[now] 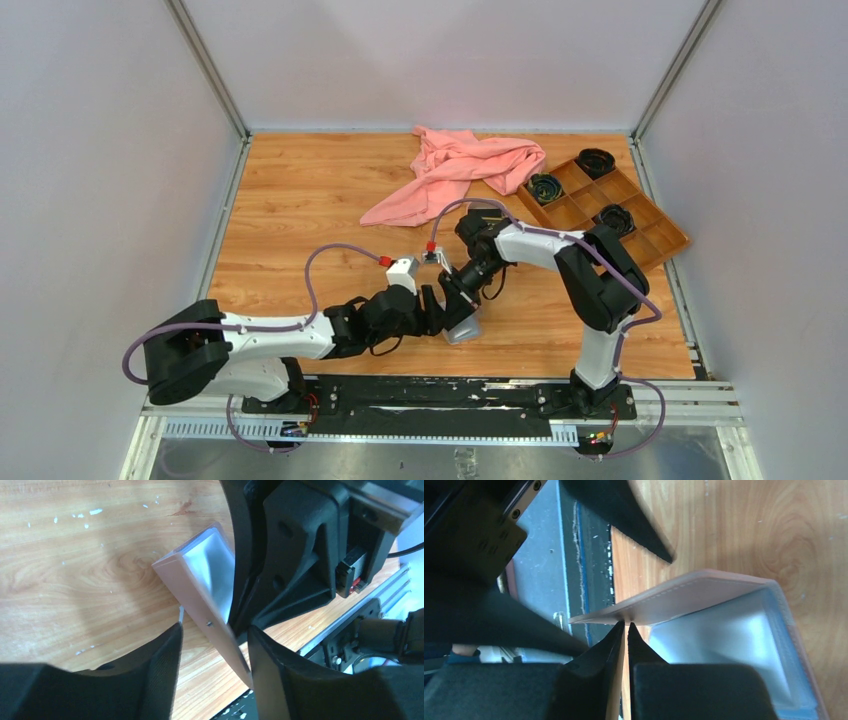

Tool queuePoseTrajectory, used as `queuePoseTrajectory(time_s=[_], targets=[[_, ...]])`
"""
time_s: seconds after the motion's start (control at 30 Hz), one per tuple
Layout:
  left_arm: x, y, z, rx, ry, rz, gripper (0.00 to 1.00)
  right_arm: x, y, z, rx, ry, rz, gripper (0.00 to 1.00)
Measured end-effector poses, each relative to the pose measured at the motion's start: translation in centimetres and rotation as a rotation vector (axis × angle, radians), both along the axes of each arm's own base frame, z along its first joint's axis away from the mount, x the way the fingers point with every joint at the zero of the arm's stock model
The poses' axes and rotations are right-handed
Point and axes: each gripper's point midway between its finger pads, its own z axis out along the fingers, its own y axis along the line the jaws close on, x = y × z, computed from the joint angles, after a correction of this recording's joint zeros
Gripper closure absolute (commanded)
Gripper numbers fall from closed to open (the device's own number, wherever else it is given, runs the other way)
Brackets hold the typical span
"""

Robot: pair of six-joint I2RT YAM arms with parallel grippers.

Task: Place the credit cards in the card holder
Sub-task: Open the card holder at the center of the board.

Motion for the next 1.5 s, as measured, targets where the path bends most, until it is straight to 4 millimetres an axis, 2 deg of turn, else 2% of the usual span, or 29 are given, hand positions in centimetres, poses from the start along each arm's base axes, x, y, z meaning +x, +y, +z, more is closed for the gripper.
queuePoseTrajectory(time_s=[0.13,0.27,0.37,0.47,0.57,0.8,1.2,1.33,1.5], targets=[[-0.1,0.3,-0.5,-0.010,0.005,0.022,0.83,0.7,-0.1,-0.3,-0.015,-0.052,-0.004,0.88],[-0.1,1.8,-2.2,0.036,0.009,0.052,0.92,1.5,-0.6,1.3,0.013,-0.172,0.006,0.87],[-0.1,2.5,-2.9,0.057,0.011,0.066,0.93,2.6,-1.2,3.2,0.050,-0.296,0.002,0.88],[0.0,3.0,-3.4,0.069,0.015,0.077,0.94,3.8,-2.0,3.5,0.039,-0.369,-0.010,0.89],[0.0,3.5,-4.0,0.086,0.023,0.084,0.95,4.4,-2.8,2.1,-0.009,-0.372,-0.013,0.91],[0.0,3.7,-4.3,0.091,0.025,0.086,0.95,4.1,-4.3,-1.4,-0.141,-0.301,0.004,0.92],[0.0,3.7,-4.2,0.090,0.020,0.081,0.95,3.9,-5.0,-3.2,-0.207,-0.260,0.010,0.89],[0.0,3.9,-5.0,0.113,0.030,0.082,0.96,3.8,-4.9,-4.0,-0.228,-0.221,0.005,0.84],[0.0,3.9,-5.7,0.130,0.037,0.083,0.96,3.4,-4.8,-3.9,-0.235,-0.145,-0.022,0.78]])
